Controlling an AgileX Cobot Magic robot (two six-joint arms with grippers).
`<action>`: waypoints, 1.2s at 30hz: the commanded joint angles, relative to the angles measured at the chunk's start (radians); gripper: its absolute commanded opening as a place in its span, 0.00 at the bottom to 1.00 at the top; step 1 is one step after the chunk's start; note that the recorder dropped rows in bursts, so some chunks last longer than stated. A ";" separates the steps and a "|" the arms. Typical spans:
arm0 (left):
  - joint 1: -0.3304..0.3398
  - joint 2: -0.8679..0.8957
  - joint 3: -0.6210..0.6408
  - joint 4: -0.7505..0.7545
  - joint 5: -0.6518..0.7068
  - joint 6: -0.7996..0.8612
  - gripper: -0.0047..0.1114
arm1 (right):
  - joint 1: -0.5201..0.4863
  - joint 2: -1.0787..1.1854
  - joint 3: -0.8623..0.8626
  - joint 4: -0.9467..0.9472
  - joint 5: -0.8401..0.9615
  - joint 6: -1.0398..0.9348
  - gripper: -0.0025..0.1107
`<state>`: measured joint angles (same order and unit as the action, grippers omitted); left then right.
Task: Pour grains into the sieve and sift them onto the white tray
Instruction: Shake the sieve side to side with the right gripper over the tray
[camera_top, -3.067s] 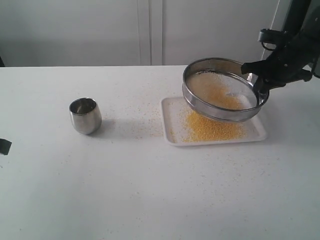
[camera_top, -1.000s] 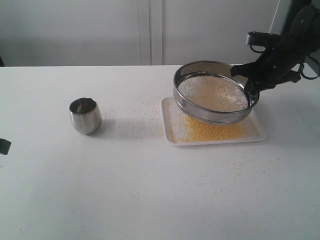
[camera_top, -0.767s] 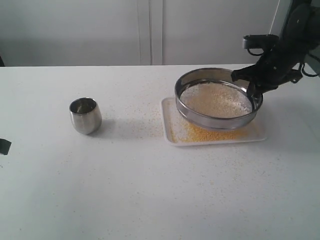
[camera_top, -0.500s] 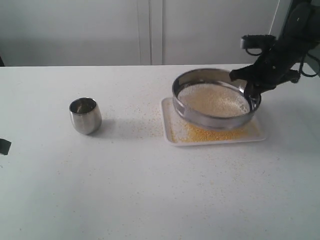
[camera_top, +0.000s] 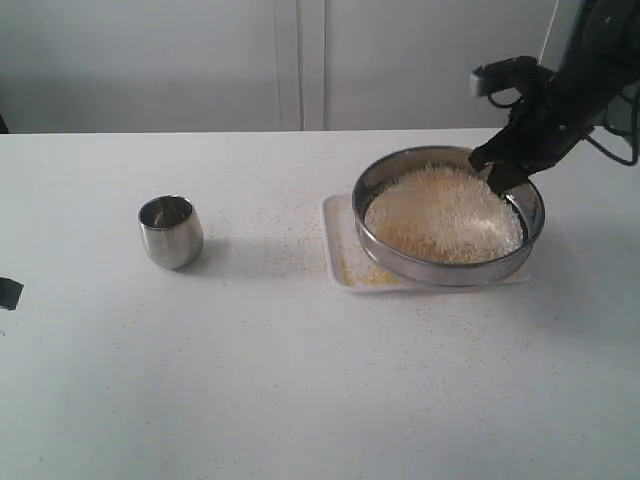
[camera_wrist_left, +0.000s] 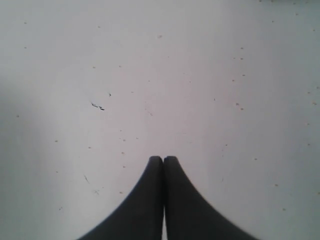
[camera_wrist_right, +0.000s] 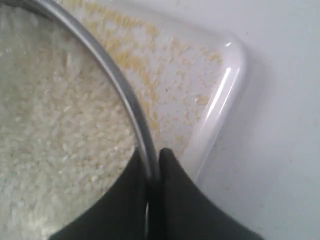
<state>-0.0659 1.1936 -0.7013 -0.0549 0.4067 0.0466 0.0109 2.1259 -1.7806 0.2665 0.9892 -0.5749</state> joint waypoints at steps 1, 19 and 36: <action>0.003 -0.009 0.005 -0.003 0.006 -0.002 0.04 | -0.012 -0.016 -0.003 -0.064 -0.104 0.533 0.02; 0.003 -0.009 0.005 -0.003 0.006 -0.002 0.04 | 0.021 -0.018 -0.003 0.063 -0.011 0.079 0.02; 0.003 -0.009 0.005 -0.003 0.004 -0.002 0.04 | 0.010 -0.021 -0.003 0.161 0.151 -0.071 0.02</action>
<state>-0.0659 1.1936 -0.7013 -0.0549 0.4067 0.0466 0.0042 2.1236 -1.7763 0.2788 0.9914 -0.3738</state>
